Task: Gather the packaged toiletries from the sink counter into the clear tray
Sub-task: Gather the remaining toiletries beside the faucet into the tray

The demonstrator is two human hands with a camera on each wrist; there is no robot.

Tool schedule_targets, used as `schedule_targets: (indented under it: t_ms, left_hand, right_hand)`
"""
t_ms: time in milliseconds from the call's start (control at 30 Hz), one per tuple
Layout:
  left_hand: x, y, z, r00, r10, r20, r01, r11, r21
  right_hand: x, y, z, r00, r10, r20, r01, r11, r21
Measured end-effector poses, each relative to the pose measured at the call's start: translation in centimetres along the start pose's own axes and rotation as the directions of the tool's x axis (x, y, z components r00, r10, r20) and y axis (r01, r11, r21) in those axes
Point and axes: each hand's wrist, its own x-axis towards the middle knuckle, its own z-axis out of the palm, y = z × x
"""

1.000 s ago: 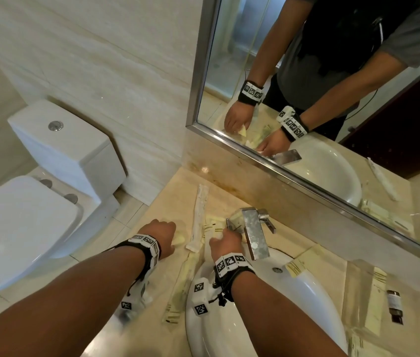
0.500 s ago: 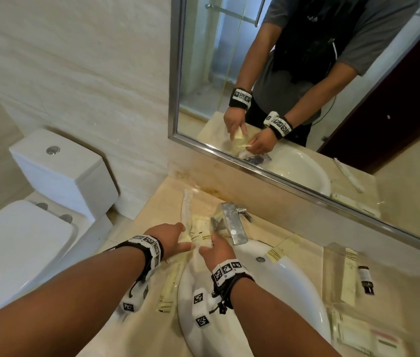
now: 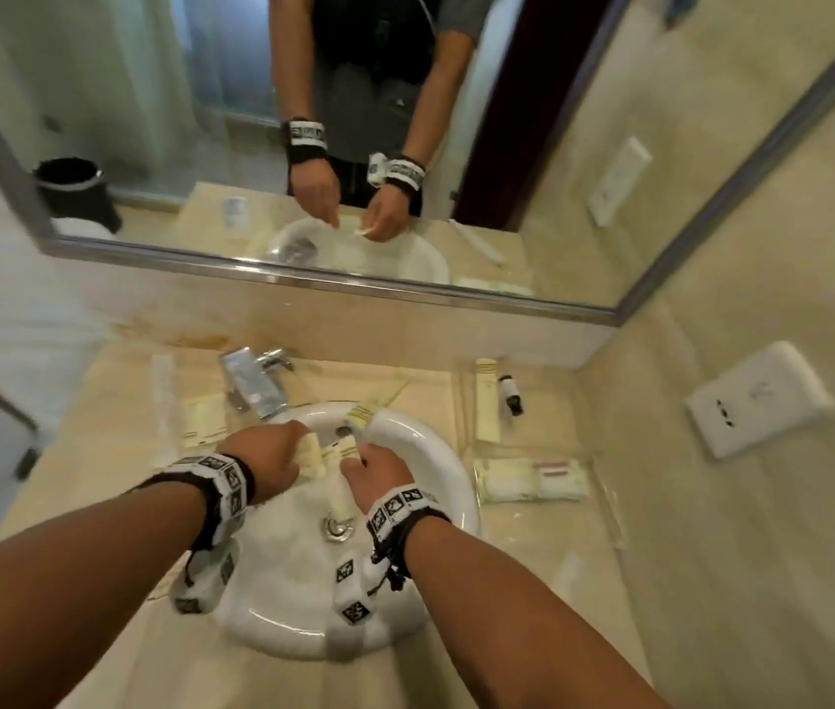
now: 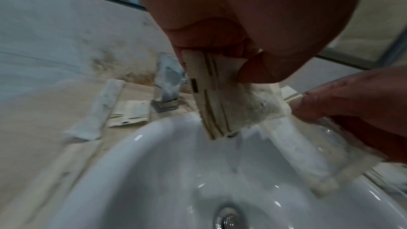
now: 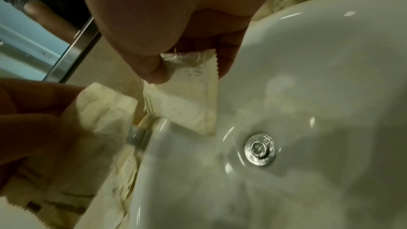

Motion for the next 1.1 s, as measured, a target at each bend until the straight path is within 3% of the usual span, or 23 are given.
schedule_targets:
  t_ms: [267, 433, 567, 700, 867, 967, 1100]
  left_hand:
    - [3.5, 12.1, 1.9, 0.981, 0.175, 0.088, -0.177, 0.984, 0.021]
    - [5.0, 17.9, 4.0, 0.957, 0.271, 0.104, -0.275, 0.961, 0.023]
    - [6.4, 20.9, 5.1, 0.955, 0.281, 0.091, -0.279, 0.960, -0.032]
    - [8.0, 22.9, 6.2, 0.979, 0.195, 0.059, -0.183, 0.968, -0.173]
    - [9.9, 25.3, 7.9, 0.992, 0.125, 0.035, -0.110, 0.953, -0.283]
    - [11.1, 26.4, 8.6, 0.992, 0.123, 0.014, -0.114, 0.950, -0.290]
    - [11.6, 27.7, 8.9, 0.986, 0.167, -0.017, -0.166, 0.954, -0.250]
  right_hand:
    - [-2.5, 10.9, -8.3, 0.961, 0.209, -0.183, -0.186, 0.973, 0.139]
    - [-3.8, 17.1, -12.4, 0.866, 0.405, -0.294, -0.266, 0.870, 0.415]
    - [-4.0, 21.1, -14.9, 0.778, 0.569, -0.264, -0.330, 0.729, 0.600]
    - [-2.8, 24.0, -16.9, 0.724, 0.664, -0.187, -0.396, 0.622, 0.675]
    - [-0.8, 26.5, -17.8, 0.737, 0.674, -0.053, -0.460, 0.557, 0.692]
    - [-0.6, 27.3, -18.2, 0.705, 0.708, -0.037, -0.468, 0.504, 0.726]
    - [-1.0, 27.0, -18.7, 0.722, 0.691, -0.048, -0.435, 0.507, 0.744]
